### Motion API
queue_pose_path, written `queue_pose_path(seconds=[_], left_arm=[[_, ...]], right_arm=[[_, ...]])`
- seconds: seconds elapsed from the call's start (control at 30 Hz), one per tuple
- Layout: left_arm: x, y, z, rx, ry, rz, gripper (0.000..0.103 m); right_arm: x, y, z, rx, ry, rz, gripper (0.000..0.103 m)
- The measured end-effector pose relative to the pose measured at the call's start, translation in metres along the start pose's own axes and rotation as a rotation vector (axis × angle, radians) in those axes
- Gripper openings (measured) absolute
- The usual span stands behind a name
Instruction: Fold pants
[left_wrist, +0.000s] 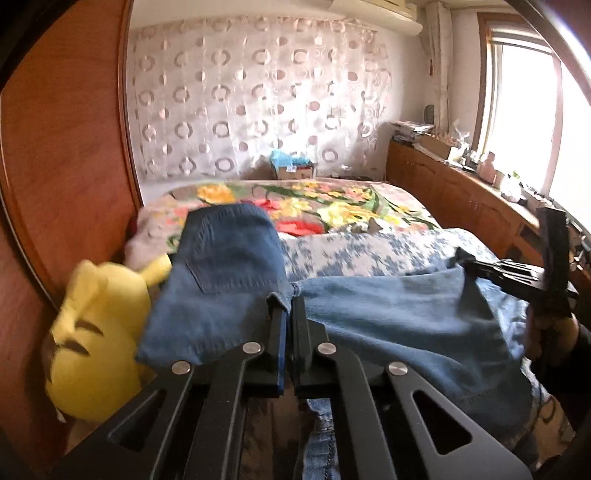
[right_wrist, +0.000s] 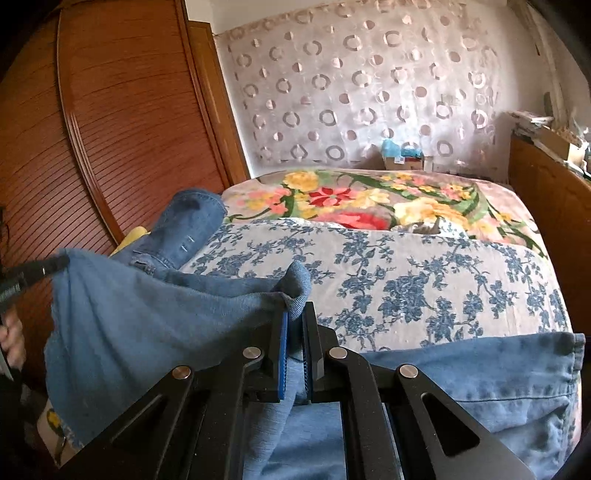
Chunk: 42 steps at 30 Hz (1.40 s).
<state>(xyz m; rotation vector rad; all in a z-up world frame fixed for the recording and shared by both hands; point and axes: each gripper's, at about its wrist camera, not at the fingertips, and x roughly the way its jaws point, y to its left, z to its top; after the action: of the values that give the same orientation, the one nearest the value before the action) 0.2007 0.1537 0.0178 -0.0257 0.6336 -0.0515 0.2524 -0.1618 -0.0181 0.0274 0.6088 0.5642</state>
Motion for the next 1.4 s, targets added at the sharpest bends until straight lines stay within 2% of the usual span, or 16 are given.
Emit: queue_pose_path(seconds=[0.2,0.3,0.37,0.43,0.6,0.83,0.9,0.97,1.07,1.17,1.3,1.4], left_arm=[[0.029,0.005,-0.006,0.001,0.092,0.010,0.004],[0.027,0.005,-0.015,-0.008,0.111,0.004,0.019],[0.023,0.004,-0.018,-0.007,0.107,0.003,0.035],[0.017,0.003,-0.023,-0.009,0.102,-0.005,0.047],[-0.002,-0.006,-0.044,-0.020,0.098,-0.017,0.047],[-0.005,-0.020,-0.078,0.000,0.168,-0.028,0.046],[-0.004,-0.023,-0.084,0.012,0.190,-0.016,0.036],[-0.005,-0.028,-0.087,0.037,0.203,-0.011,0.022],[-0.015,-0.035,-0.086,0.058,0.188,-0.026,0.010],[-0.031,-0.031,-0.082,0.052,0.149,0.006,0.009],[-0.045,-0.020,-0.079,0.030,0.135,0.022,0.009],[-0.050,-0.020,-0.080,0.028,0.131,0.009,0.012]], right_arm=[[0.004,0.003,0.002,0.000,0.007,-0.034,0.007],[0.010,0.010,0.001,-0.037,0.036,-0.078,0.014],[0.007,0.011,-0.001,-0.045,0.038,-0.095,0.018],[0.000,0.012,-0.002,-0.046,0.036,-0.083,0.024],[-0.026,0.015,-0.008,-0.048,0.030,-0.053,0.031],[-0.054,0.019,-0.033,-0.067,0.060,-0.018,0.033],[-0.060,0.020,-0.037,-0.065,0.062,-0.016,0.034],[-0.066,0.021,-0.040,-0.059,0.061,-0.011,0.034],[-0.072,0.019,-0.045,-0.042,0.059,-0.005,0.034],[-0.074,0.018,-0.048,-0.029,0.058,-0.002,0.034],[-0.080,0.019,-0.052,-0.021,0.055,-0.003,0.034],[-0.086,0.017,-0.055,-0.012,0.048,-0.005,0.034]])
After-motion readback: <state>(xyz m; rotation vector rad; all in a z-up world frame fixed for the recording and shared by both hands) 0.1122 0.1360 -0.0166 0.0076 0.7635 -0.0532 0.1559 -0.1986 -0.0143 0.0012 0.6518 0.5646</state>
